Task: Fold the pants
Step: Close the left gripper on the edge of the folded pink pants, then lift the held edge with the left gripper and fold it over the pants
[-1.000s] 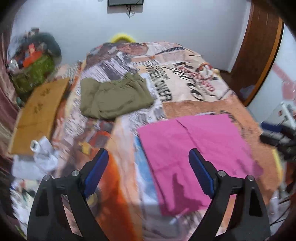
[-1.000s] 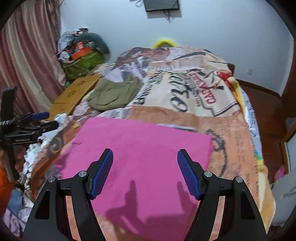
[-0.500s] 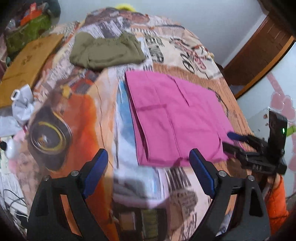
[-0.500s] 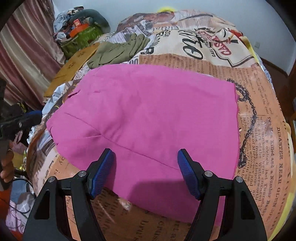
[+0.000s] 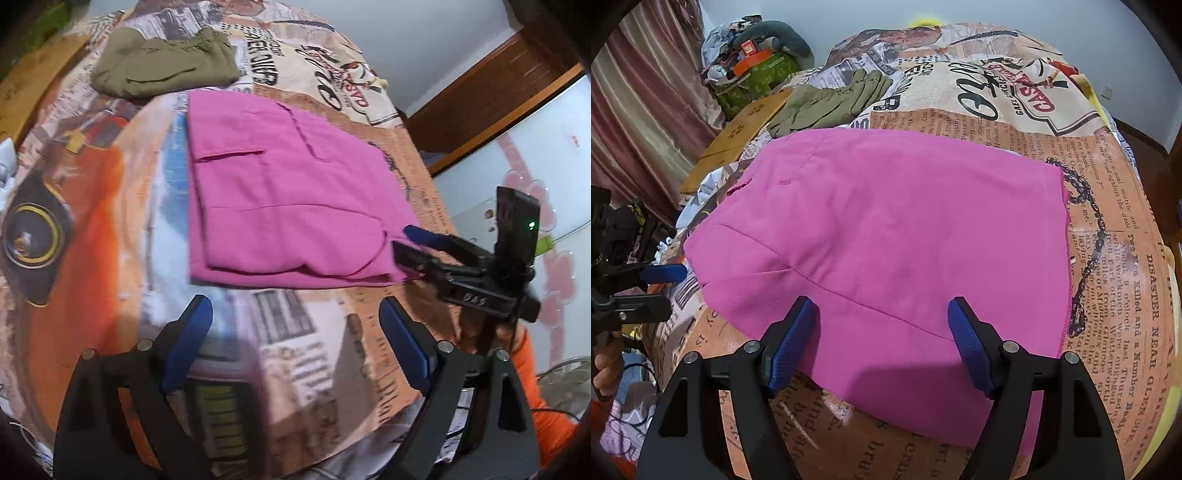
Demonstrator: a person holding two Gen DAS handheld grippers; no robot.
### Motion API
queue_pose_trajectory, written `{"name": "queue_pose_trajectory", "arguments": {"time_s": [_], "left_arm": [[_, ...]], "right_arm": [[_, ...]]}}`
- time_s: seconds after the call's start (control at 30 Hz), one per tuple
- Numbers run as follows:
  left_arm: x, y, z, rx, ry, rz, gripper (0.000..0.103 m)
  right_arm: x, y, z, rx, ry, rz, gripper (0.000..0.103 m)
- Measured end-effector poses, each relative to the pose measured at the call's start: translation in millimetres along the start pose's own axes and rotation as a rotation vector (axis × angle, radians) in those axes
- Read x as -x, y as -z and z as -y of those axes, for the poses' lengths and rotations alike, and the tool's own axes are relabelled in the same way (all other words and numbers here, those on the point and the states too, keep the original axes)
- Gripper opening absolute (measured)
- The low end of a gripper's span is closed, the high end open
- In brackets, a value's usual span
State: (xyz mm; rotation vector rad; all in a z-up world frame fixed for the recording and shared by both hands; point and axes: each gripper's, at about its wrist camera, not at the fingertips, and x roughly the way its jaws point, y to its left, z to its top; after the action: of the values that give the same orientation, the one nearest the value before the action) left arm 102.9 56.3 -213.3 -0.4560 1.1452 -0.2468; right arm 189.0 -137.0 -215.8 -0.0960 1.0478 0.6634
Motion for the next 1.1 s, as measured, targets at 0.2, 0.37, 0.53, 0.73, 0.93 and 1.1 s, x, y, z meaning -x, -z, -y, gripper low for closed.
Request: {"name": "queue_pose_trajectory", "arguments": {"time_s": [0.2,0.37,0.53,0.73,0.93,1.1], "left_arm": [[-13.0,-16.2,-5.4,0.075,0.041,0.009,0.091],[-19.9,-29.7,-10.8,0.135,0.062,0.033,0.091],[-25.2,-39.1,-7.5,0.133,0.004,0.065,0.068],[-25.6,-43.9,-12.5,0.143,-0.046,0.077,0.037],[-12.7,-50.6,-15.0,0.139,-0.117,0.145,0.024],[11.3,-55.6,-15.9,0.060,-0.290,0.247,0.019]], "right_arm": [[0.2,0.7,0.2,0.004,0.000,0.001,0.072],[1.3,1.1,0.3,0.003,-0.004,0.001,0.072],[1.0,1.6,-0.4,0.003,-0.005,0.002,0.072],[1.4,2.4,-1.1,-0.001,-0.010,0.005,0.072],[7.1,1.7,-0.6,-0.016,-0.037,0.011,0.072],[14.2,-0.3,2.3,-0.020,-0.034,0.023,0.072]]}}
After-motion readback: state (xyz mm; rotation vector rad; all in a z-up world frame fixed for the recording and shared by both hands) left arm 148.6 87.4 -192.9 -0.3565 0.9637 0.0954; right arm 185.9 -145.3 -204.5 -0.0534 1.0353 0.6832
